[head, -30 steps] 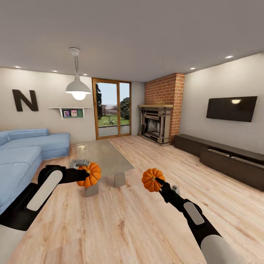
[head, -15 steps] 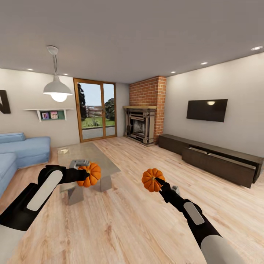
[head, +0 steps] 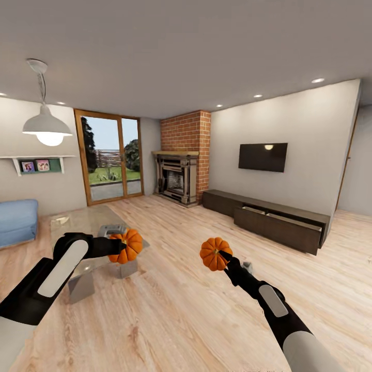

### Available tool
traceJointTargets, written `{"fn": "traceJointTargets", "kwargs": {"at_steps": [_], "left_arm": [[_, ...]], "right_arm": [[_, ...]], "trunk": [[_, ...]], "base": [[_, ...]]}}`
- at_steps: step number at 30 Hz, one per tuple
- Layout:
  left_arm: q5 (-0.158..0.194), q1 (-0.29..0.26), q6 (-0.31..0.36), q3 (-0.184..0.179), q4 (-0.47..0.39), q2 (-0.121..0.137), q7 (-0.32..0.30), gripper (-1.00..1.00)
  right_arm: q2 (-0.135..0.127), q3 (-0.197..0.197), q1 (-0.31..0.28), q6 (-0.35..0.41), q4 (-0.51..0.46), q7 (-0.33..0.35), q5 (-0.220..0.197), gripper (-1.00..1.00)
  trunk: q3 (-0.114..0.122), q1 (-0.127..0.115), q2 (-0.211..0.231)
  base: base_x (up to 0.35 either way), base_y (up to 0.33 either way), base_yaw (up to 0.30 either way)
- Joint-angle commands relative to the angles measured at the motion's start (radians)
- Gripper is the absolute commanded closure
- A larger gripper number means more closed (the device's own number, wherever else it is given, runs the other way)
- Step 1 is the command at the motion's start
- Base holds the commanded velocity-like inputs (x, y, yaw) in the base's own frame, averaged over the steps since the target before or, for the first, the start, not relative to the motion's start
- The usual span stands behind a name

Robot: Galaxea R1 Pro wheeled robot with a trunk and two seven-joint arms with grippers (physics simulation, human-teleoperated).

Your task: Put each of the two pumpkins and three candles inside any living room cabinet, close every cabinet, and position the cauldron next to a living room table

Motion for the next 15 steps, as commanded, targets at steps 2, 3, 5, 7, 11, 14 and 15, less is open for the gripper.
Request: {"fn": "traceJointTargets", "kwargs": {"at_steps": [2, 3, 5, 7, 11, 14, 15], "left_arm": [[0.007, -0.001, 0.001, -0.002, -0.001, 0.001, 0.011, 1.0], [0.007, -0.001, 0.001, -0.002, -0.001, 0.001, 0.011, 1.0], [0.006, -0.001, 0.001, -0.002, -0.001, 0.001, 0.011, 1.0], [0.006, -0.001, 0.001, -0.002, 0.0, 0.001, 0.011, 1.0], [0.006, -0.001, 0.001, -0.002, 0.0, 0.001, 0.011, 1.0], [0.006, -0.001, 0.001, -0.002, 0.0, 0.001, 0.011, 1.0], [0.006, -0.001, 0.001, -0.002, 0.0, 0.001, 0.011, 1.0]], "right_arm": [[0.001, -0.004, -0.001, 0.008, 0.001, 0.001, -0.01, 1.0], [0.001, -0.004, -0.001, 0.008, 0.001, 0.001, -0.01, 1.0], [0.001, -0.005, -0.001, 0.008, 0.002, 0.0, -0.01, 1.0], [0.001, -0.005, -0.001, 0.008, 0.004, 0.0, -0.01, 1.0], [-0.002, -0.007, -0.001, 0.007, 0.008, -0.002, -0.01, 1.0], [-0.003, -0.009, -0.001, 0.007, 0.01, -0.007, -0.01, 1.0], [-0.003, -0.012, -0.001, 0.007, 0.01, -0.008, -0.01, 1.0]], "trunk": [[0.006, -0.008, 0.013], [0.009, -0.012, 0.02], [0.016, -0.019, 0.034], [0.023, -0.027, 0.048], [0.037, -0.042, 0.076], [0.048, -0.054, 0.097], [0.051, -0.058, 0.104]], "base": [[0.0, 0.0, -0.283], [0.0, 0.0, -0.283], [0.0, 0.0, -0.283], [0.0, 0.0, -0.283], [0.0, 0.0, -0.283], [0.0, 0.0, -0.283], [0.0, 0.0, -0.283]]}}
